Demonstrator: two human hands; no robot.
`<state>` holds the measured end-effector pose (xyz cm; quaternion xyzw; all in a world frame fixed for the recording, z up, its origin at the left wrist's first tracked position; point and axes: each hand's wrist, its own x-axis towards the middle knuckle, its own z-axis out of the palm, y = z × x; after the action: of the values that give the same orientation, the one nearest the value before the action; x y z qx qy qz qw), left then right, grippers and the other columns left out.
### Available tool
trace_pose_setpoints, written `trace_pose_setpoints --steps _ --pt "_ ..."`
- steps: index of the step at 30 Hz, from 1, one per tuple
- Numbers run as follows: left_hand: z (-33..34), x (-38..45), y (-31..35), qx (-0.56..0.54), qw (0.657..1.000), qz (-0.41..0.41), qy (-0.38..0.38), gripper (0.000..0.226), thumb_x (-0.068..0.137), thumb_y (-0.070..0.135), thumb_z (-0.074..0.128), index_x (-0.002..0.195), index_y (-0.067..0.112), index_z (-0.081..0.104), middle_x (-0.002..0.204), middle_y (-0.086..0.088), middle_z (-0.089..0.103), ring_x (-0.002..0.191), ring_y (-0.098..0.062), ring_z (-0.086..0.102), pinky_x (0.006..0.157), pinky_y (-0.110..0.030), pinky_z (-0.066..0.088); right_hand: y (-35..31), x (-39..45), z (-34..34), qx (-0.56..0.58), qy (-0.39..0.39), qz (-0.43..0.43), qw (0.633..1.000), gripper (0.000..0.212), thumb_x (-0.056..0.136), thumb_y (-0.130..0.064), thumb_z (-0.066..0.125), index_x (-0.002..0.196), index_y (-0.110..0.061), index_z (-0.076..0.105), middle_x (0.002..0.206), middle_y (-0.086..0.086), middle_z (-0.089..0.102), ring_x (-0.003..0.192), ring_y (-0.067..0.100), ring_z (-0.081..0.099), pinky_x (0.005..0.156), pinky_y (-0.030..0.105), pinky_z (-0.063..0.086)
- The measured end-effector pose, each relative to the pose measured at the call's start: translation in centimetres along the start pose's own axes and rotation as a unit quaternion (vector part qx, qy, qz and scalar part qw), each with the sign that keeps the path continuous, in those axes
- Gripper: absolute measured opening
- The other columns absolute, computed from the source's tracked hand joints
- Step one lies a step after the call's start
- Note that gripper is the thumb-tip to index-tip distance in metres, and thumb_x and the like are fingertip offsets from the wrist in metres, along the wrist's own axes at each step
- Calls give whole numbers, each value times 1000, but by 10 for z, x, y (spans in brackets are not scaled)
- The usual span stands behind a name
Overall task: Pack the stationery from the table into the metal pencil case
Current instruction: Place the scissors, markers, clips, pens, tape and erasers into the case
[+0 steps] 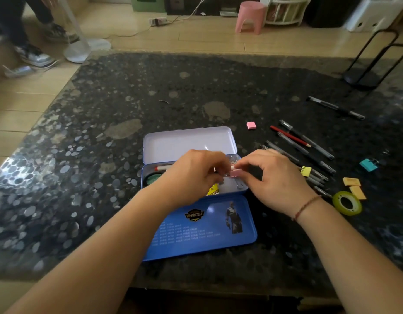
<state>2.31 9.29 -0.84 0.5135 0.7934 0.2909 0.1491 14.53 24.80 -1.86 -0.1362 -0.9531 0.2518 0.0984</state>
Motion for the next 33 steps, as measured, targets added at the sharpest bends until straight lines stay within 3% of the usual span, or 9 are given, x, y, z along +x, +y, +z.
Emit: trace_pose_setpoints --steps 2,7,10,13,15,17,22,28,33 --pt "-2 3 1 -73 995 -36 62 23 78 9 73 93 26 66 77 13 67 71 -3 60 67 -14 46 -4 -1 0 31 -4 -10 999 23 84 -42 64 103 -29 69 87 -15 63 83 4 53 73 30 48" --pt "5 5 8 -288 947 -106 95 18 77 0 74 87 13 66 83 -3 74 77 -21 72 77 -40 59 -10 -1 -3 91 44 4 995 20 78 -31 74 97 -28 75 77 -8 66 74 7 61 69 30 52" --pt "12 6 12 -300 944 -116 79 16 79 -1 72 83 14 67 86 -4 74 80 -16 72 79 -38 58 -5 -3 -6 140 42 39 988 24 77 -24 76 100 -28 74 80 -21 65 81 -2 64 70 8 47" --pt "12 4 17 -255 961 -99 48 15 81 8 73 85 21 66 87 5 71 65 -5 68 62 -21 51 5 -7 -6 73 30 39 996 22 73 -32 77 95 -35 74 82 -10 65 77 5 62 71 24 51" --pt "10 4 14 -135 986 -78 62 11 79 20 75 85 26 67 85 11 64 62 -4 60 59 -17 44 8 -8 -8 5 0 34 999 22 72 -38 74 94 -41 71 82 -9 59 77 9 57 70 32 51" --pt "10 4 8 -11 995 -77 60 9 78 25 74 84 29 68 82 13 60 66 -3 55 64 -20 42 8 -8 -8 -23 -23 8 999 24 73 -36 72 96 -42 70 88 -14 61 85 9 53 73 35 50" --pt "25 2 7 122 990 -75 6 13 83 40 64 89 33 73 82 11 69 87 -17 53 79 -34 45 5 -10 -8 -86 -50 -14 995 15 81 -39 65 94 -34 71 101 -18 51 101 7 40 77 34 49" --pt "27 6 11 137 987 -79 4 18 88 43 57 96 36 72 77 10 62 86 -19 47 79 -35 38 4 -10 -6 -64 -24 -22 997 12 82 -34 63 91 -31 70 95 -15 55 96 10 47 74 34 49" --pt "28 4 11 146 987 -70 -15 21 92 38 51 101 35 70 91 7 66 94 -19 47 83 -37 37 43 -11 -45 -127 60 159 977 25 82 -19 63 101 -34 68 108 -9 62 104 19 52 82 34 48"
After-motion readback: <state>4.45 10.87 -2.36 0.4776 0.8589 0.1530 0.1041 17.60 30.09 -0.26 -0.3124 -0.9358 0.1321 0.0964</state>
